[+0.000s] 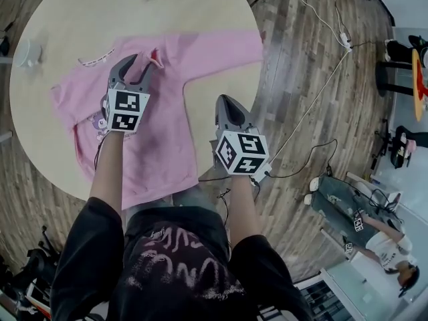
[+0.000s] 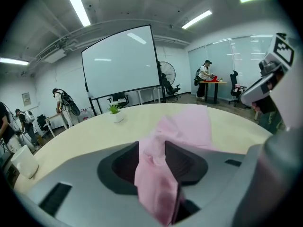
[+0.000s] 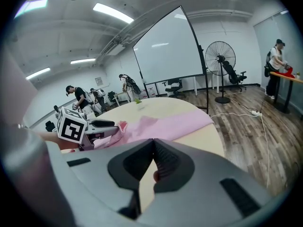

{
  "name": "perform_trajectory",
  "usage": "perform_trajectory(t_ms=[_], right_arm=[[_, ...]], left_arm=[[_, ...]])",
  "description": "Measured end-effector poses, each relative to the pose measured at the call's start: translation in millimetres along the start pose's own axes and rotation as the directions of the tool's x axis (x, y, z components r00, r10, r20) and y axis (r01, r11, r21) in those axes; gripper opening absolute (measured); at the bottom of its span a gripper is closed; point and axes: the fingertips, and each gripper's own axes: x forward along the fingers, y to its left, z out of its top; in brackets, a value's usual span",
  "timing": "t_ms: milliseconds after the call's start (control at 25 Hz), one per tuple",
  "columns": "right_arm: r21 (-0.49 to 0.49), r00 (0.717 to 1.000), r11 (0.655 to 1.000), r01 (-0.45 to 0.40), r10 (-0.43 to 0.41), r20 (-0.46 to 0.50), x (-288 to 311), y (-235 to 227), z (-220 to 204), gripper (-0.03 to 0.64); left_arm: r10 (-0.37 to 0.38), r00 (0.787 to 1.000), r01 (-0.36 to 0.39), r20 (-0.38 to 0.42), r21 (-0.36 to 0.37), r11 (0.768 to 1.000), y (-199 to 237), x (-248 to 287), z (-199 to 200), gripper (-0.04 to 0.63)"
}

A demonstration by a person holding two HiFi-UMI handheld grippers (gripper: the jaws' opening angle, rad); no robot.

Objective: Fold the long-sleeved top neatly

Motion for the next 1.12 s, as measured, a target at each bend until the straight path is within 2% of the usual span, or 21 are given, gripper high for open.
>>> perform_trajectory(t_ms=[240, 440, 600, 840, 960, 1120], right_arm=[[0.012, 1.0, 1.0, 0.017, -0.017, 0.003, -8.9, -12.7, -0.2, 0.005], [0.027, 1.0, 0.999, 0.029, -0.03, 0.01, -17.7, -27.7, -1.4, 0.005], [0.046, 1.0, 0.999, 0.017, -0.018, 0.022, -21.0, -33.0, 1.9, 0.005], [0.041, 0.999, 0.999, -0.022, 0.02, 0.049, -27.9, -27.9, 17.1, 0.005], [0.037, 0.998, 0.999, -0.034, 0.032, 0.054, -36.7, -25.4, 25.2, 0.005], [0.034, 0.998, 0.999, -0.029, 0.027, 0.058, -44.6, -22.1, 34.0, 0.005]], left_arm=[[-0.049, 0.998, 0.049, -0.027, 0.014, 0.999, -25.2, 11.7, 0.9, 0.171], [-0.047, 0.999, 0.047, -0.02, 0.022, 0.999, -33.1, 12.5, 5.3, 0.17], [-0.043, 0.999, 0.043, -0.018, -0.004, 0.999, -35.9, -1.2, 12.8, 0.169], [-0.017, 1.0, 0.017, 0.008, -0.055, 0.998, -34.1, -40.2, 24.3, 0.011], [0.003, 1.0, -0.002, 0.014, -0.067, 0.998, -31.4, -67.0, 28.2, 0.011], [0.036, 0.998, -0.028, 0.052, -0.148, 0.989, -24.0, -105.0, 32.1, 0.011]])
